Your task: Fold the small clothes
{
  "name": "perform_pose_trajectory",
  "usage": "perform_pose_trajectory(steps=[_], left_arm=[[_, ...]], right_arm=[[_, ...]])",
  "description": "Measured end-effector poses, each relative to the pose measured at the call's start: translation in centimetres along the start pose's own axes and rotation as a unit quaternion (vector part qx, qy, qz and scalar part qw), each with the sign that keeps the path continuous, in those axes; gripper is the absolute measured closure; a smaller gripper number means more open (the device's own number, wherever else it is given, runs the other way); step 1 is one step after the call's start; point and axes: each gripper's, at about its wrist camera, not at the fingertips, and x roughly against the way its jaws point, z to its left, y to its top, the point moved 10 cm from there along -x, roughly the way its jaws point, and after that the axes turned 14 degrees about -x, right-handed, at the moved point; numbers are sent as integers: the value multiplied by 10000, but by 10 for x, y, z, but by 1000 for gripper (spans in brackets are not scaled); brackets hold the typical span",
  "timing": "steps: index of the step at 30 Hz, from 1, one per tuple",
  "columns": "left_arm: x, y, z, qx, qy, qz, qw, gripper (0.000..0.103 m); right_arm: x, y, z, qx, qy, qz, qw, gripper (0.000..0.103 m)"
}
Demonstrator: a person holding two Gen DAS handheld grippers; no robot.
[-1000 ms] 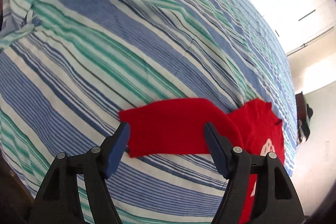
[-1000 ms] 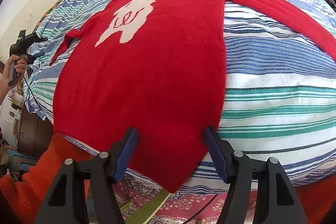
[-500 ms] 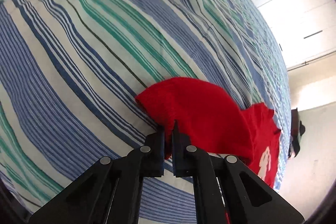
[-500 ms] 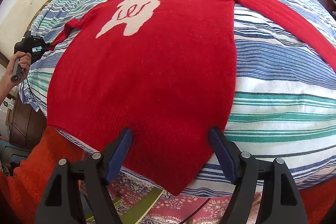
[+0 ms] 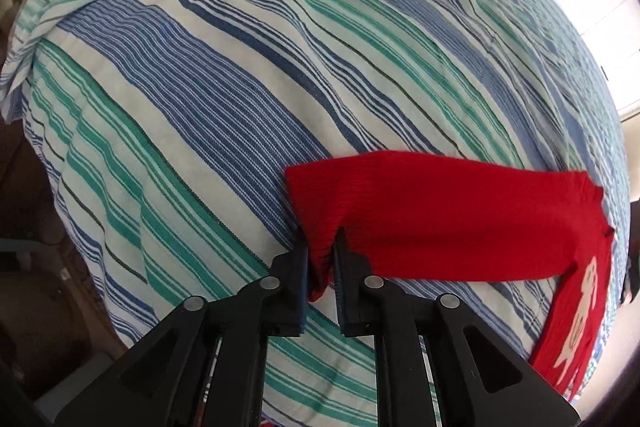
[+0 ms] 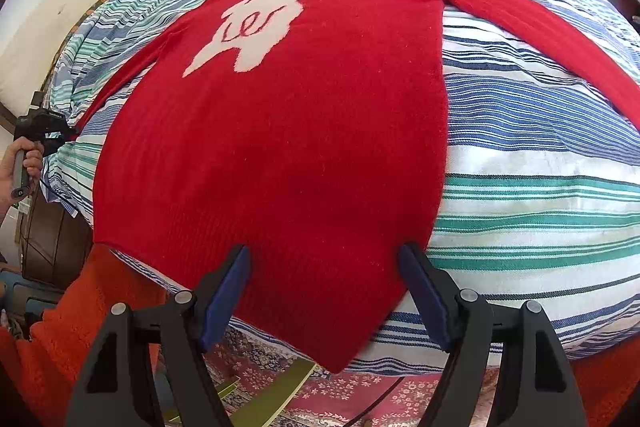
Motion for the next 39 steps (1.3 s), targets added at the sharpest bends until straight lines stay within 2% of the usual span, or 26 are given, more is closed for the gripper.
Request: perform_pose_trajectory(steps=[1,3,5,6,7,9,10,12,14,15,17,18,19,20,21,25,27,29,30,31,33,34,37,39], left_arm=[[9,-2,-3,-28,43,-85,10000,70],[32,-11,-11,-140,126,-373,9991,56],[52,-33,-27,-472,101,-575,9972,51],[56,-49,-43,-714,-69,-555,9959,51],[56,-69,-64,-999,-400,-443,9932,51],[50,-114,-113,-1584,-1189,-26,9802,54],[46,-137,-140,-1867,-1503,172,9707,62],[38,-179,-188,-2432,-1940,469,9492,66],[30,-210,-221,-2986,-1966,607,9319,66],[26,-219,-233,-3181,-1929,657,9259,66],[19,-235,-246,-3310,-1957,771,9199,66],[16,-240,-249,-3337,-1929,799,9193,77],[13,-244,-248,-3384,-1875,867,9180,99],[11,-247,-247,-3378,-1869,941,9177,100],[11,-247,-246,-3368,-1863,919,9184,100],[15,-255,-240,-3717,-1590,899,9102,101],[14,-252,-242,-3738,-1509,907,9106,100],[16,-250,-239,-3702,-1416,933,9134,94],[19,-250,-233,-3643,-1402,964,9156,88],[23,-249,-226,-3569,-1365,981,9189,68],[36,-241,-209,-3412,-1293,786,9277,43],[45,-236,-200,-3348,-1226,631,9321,40],[71,-215,-182,-3191,-1011,174,9422,40],[87,-199,-186,-3145,-1023,-171,9436,36]], right_arm=[[3,1,1,-19,24,9,10000,26],[18,6,0,-153,158,-99,9997,27],[42,15,-10,-382,206,-368,9984,27],[53,19,-17,-509,215,-446,9975,27],[59,20,-26,-630,199,-445,9968,27],[61,17,-43,-842,187,-204,9961,27],[58,13,-48,-925,281,-29,9953,27],[49,2,-53,-1064,528,344,9923,30],[39,-7,-47,-1173,861,651,9872,36],[35,-10,-44,-1187,1016,740,9849,37],[26,-13,-36,-1172,1094,843,9835,40],[21,-15,-32,-1140,1084,906,9834,52],[16,-16,-30,-1083,1027,955,9842,64],[11,-19,-31,-1006,858,1019,9860,94],[9,-22,-32,-970,715,1044,9872,98],[9,-27,-34,-783,294,987,9916,98],[9,-28,-34,-706,109,964,9928,98],[9,-28,-35,-661,-27,928,9935,98],[10,-28,-36,-678,-96,912,9935,93],[12,-26,-37,-713,-112,891,9934,86],[24,-22,-42,-841,-140,737,9936,51],[35,-18,-46,-879,-166,543,9945,48],[67,-6,-56,-791,-401,15,9961,48],[83,5,-55,-580,-520,-313,9965,48]])
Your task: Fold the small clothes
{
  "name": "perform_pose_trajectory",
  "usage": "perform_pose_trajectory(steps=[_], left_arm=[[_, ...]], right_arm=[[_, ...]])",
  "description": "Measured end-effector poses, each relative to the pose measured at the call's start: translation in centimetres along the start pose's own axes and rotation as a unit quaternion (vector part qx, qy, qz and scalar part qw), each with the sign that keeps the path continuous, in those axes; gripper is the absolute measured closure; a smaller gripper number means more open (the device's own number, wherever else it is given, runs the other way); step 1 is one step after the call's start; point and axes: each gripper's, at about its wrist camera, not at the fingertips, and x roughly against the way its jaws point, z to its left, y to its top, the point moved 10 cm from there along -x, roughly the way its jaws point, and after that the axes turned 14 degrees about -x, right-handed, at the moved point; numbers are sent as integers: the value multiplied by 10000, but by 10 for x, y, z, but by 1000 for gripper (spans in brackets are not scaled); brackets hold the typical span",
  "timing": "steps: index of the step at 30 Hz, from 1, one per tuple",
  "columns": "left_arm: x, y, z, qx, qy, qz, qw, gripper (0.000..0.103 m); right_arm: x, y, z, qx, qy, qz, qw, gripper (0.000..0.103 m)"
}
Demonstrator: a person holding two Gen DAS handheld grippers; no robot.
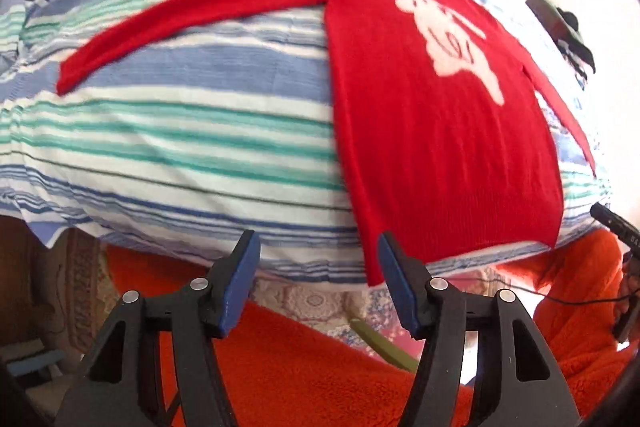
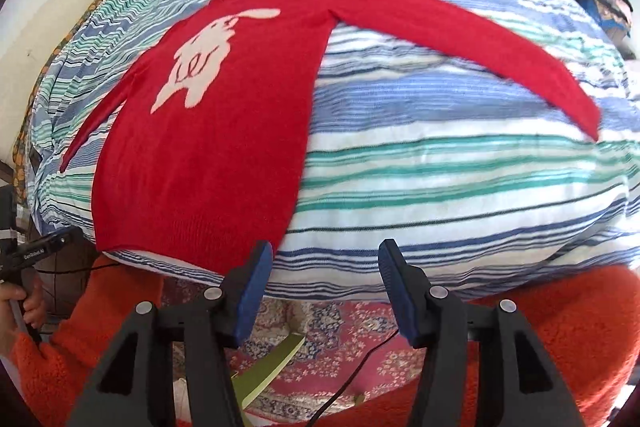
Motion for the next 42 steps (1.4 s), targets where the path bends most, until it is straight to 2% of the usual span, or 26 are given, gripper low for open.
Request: perform_pose_trajectory(steps=[3,7,9,11,13,15,18,22,28,31,35,38,42], left_arm=[[10,33,-14,-104,-25,-507,9987,19],[-12,63,-50,-442,-53,-794,9959,18],[-36,67,-63,-515,-30,-637,9966,18],[-67,60,-70,-489,1,-314,9983,18],[-96,43,-69,-523,189,89,9984,14],[-100,38,-76,-845,354,-137,9957,6],[-103,28,-83,-1144,578,-62,9917,3],[-105,25,-79,-1005,410,-20,9941,2],[-106,26,-80,-1030,373,121,9939,2],[-109,29,-81,-1041,295,342,9935,2],[-115,36,-81,-1058,226,836,9906,1],[-118,40,-80,-1028,225,1086,9885,1],[-120,43,-81,-1031,211,947,9899,0]], right_arm=[[13,20,20,369,139,-445,9982,47],[1,31,63,641,538,-503,9952,44],[-14,26,83,884,605,-439,9933,44],[-34,17,95,1144,595,-344,9911,44],[-62,4,92,1379,330,-118,9898,44],[-92,-11,80,1440,127,269,9891,42],[-93,-12,78,1371,338,118,9899,40],[-95,-12,79,1377,284,100,9900,40],[-97,-11,80,1305,294,171,9909,39],[-98,-10,78,1238,314,220,9916,37],[-96,-10,80,1194,304,431,9914,36],[-97,-9,78,1037,382,577,9922,31],[-102,-11,83,1157,265,595,9911,21]])
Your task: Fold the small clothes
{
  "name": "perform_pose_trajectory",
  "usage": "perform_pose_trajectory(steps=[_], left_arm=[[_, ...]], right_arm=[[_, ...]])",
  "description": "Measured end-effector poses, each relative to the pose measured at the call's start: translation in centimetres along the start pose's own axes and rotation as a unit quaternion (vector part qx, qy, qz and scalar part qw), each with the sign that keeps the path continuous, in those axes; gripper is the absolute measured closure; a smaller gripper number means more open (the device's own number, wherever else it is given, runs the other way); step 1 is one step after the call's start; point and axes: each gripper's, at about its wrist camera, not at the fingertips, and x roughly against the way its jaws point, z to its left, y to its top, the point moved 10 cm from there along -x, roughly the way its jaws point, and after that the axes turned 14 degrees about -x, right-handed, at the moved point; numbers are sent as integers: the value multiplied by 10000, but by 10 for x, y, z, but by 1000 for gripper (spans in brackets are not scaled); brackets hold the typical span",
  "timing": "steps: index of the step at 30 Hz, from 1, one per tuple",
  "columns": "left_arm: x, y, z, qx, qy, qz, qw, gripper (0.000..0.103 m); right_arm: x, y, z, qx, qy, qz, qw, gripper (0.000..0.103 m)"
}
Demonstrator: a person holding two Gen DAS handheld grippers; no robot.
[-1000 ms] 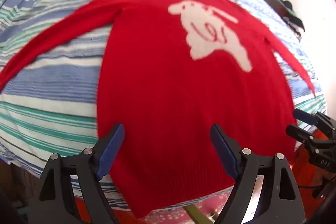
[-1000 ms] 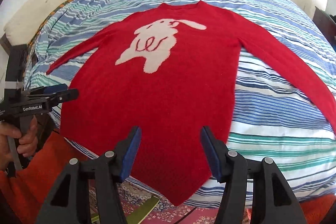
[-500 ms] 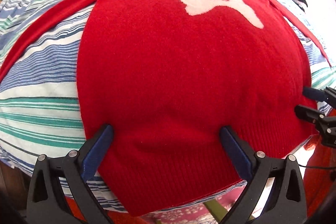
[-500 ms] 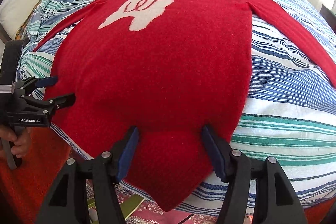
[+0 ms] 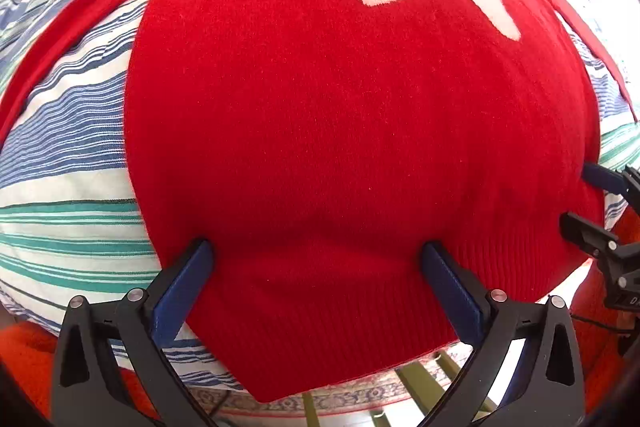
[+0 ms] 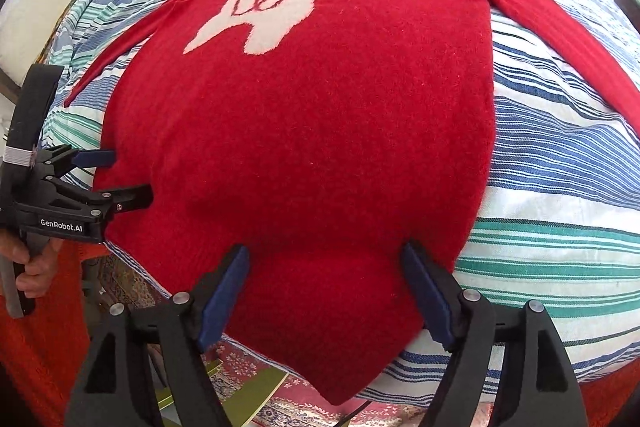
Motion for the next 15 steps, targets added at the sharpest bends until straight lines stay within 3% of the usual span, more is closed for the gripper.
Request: perform_pose_trajectory(steps=[6,8,12,15], left_arm=[[4,2,-3,84,60,-342,9994,0],[10,2,0,231,-44,-478,9986,1],[40,4,12,616,-263,-814,9944,3],[85,6,20,936,-395,-1385,9851,3]], right_arm=[[18,-1,5,32,-92,-581,9983,17],[47,4,4,-37,-75,-1068,9942,17],[108,21,-2,-369,-11,-2017,9788,17],[164,32,-4,-680,188,-2718,9598,16]])
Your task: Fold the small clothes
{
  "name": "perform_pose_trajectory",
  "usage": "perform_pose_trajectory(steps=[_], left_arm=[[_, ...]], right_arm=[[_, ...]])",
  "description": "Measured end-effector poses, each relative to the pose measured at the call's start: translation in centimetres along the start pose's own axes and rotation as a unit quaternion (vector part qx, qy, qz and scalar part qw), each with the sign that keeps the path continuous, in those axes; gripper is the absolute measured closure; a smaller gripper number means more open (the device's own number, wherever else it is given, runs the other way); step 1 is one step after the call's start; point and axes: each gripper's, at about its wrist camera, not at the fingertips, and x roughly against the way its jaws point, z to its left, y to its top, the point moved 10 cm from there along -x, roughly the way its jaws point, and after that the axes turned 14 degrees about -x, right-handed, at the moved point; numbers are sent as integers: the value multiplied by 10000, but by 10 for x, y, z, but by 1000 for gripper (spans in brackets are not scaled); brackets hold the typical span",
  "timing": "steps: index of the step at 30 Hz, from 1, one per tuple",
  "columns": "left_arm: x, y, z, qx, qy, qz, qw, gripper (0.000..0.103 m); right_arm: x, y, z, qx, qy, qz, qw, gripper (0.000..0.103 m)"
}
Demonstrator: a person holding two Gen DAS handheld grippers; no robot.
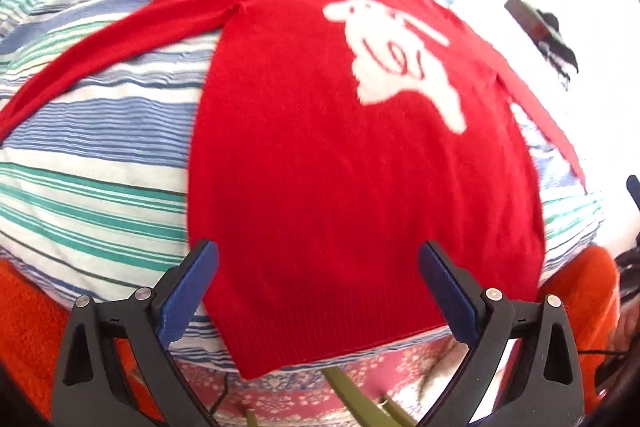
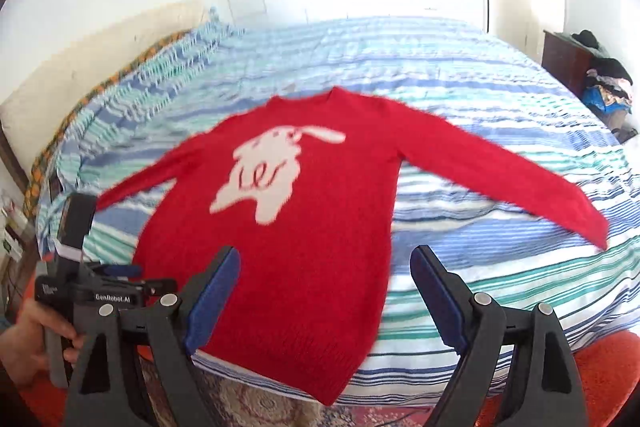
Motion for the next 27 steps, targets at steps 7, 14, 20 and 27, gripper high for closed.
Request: perform_pose_trajectory(steps=[7,14,20,27], left_arm=[[107,50,-1,64,66,-1343,9909,1],[73,59,11,302,176,-1205,9921,2],[36,8,28,681,326,-951,9926,2],[9,-17,49,836,595,-652,9926,2]], right_arm=[[109,87,31,-74,488,-1548,9867,7],[93,142,-22,-1096,987,-1308,9804,4],[20,113,-207,-3771,796,-424,9218,6],[-34,53,-296,-5071,505,224,8601,14]])
